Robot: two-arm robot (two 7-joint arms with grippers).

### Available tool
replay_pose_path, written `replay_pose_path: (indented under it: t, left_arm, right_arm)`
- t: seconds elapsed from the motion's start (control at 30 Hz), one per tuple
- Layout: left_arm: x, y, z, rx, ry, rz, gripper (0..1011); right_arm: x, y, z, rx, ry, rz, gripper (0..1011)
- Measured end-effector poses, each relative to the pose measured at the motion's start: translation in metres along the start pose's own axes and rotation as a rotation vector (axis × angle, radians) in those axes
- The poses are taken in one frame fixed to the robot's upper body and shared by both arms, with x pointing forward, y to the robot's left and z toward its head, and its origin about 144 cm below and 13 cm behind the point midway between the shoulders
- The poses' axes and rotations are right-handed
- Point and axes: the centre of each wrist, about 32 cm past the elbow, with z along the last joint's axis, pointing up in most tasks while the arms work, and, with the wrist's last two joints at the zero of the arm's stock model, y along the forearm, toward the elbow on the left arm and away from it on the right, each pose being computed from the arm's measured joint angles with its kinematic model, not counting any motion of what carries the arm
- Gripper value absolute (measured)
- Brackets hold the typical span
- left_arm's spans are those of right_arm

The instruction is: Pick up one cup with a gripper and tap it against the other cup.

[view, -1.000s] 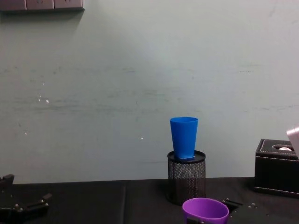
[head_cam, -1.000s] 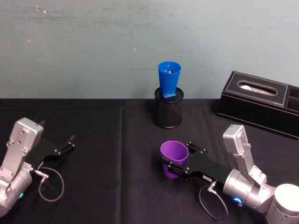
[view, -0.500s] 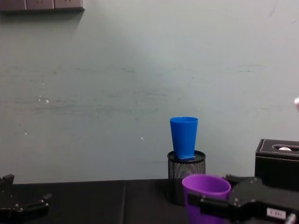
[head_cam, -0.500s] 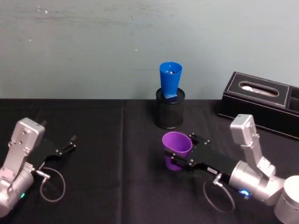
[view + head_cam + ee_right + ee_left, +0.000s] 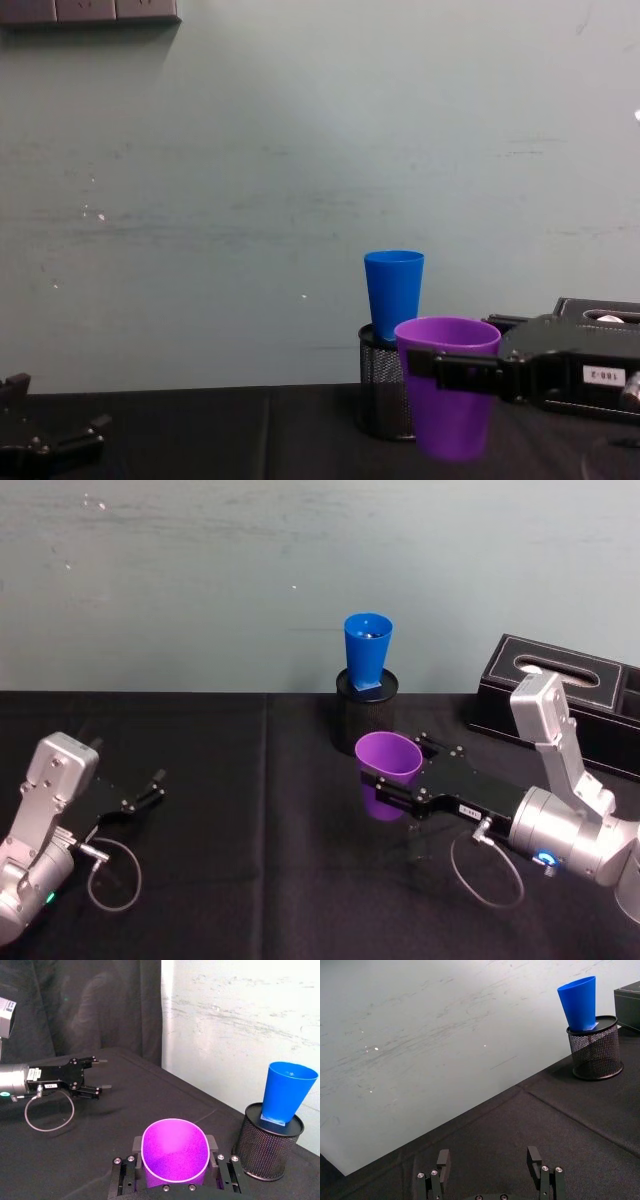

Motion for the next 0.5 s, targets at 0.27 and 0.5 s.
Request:
replay_pose_path:
  t: [0.27,0.5]
  left_arm:
    - [0.0,0.0,0.0,0.0,0.0,0.0,1005]
    - [0.0,0.0,0.0,0.0,0.0,0.0,1005]
  right_arm:
    - [0.0,0.0,0.016,-0.015,0.014,-0.005,729]
    - [0.0,0.0,0.027,-0.004,0.007,-0.002,728]
